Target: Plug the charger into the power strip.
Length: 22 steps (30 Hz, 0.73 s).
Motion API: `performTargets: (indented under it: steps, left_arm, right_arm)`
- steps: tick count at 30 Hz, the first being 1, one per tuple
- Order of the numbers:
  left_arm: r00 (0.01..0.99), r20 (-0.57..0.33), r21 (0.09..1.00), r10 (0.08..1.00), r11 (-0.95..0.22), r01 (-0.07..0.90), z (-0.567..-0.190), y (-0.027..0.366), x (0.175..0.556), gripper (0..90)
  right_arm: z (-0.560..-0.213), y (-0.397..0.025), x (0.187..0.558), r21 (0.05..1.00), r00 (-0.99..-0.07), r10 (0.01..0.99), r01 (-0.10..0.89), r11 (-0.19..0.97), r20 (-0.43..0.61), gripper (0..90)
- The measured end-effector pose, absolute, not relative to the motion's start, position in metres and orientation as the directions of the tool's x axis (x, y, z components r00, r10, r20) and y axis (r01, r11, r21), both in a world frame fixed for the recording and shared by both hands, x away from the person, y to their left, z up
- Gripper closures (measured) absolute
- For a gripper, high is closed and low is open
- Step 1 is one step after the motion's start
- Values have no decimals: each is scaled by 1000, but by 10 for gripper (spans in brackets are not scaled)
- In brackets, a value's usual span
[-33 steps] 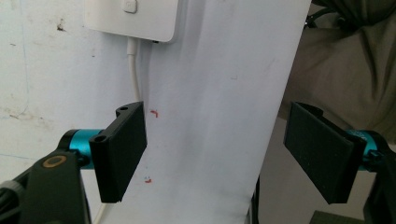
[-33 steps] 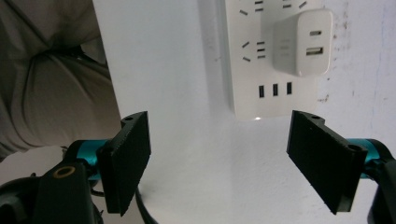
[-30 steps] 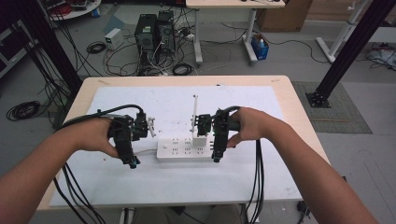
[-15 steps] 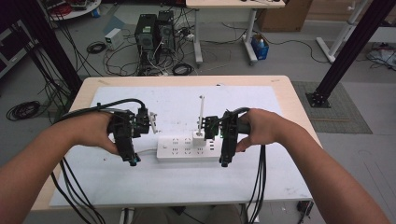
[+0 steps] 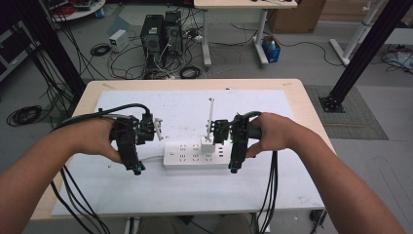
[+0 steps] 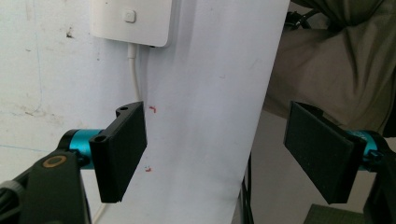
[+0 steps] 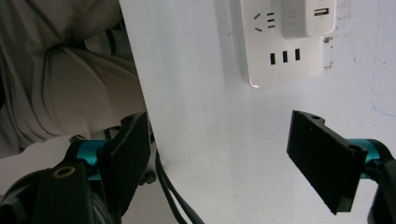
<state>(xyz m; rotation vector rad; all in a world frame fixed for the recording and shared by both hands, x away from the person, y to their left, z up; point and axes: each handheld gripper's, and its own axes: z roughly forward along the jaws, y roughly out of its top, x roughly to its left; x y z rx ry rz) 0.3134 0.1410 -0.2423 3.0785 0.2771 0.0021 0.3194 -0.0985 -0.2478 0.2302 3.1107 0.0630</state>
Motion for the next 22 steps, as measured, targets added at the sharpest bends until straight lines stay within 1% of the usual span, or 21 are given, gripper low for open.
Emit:
performTargets:
  steps: [4,9,11,18,20,22]
  left_arm:
    - [984,-1,47,177,-983,177,-242,141,314,216]
    - [984,-3,49,176,-983,176,-244,140,314,215]
    - [985,-2,49,175,-983,175,-244,140,314,215]
    - [985,1,45,173,-984,173,-244,140,314,215]
    - [984,-1,47,175,-983,175,-244,140,313,215]
    - [984,0,48,179,-983,178,-244,139,313,215]
  right_arm:
    - [-248,-100,320,37,-990,141,140,989,-20,214]
    - [-247,-100,320,45,-986,165,164,985,-17,214]
    - [-248,-101,321,42,-988,151,151,988,-19,214]
    - [-248,-100,320,47,-986,164,163,985,-18,212]
    - [-249,-100,320,41,-986,169,169,985,-12,128]
    - [-249,-100,319,42,-986,169,169,985,-7,129]
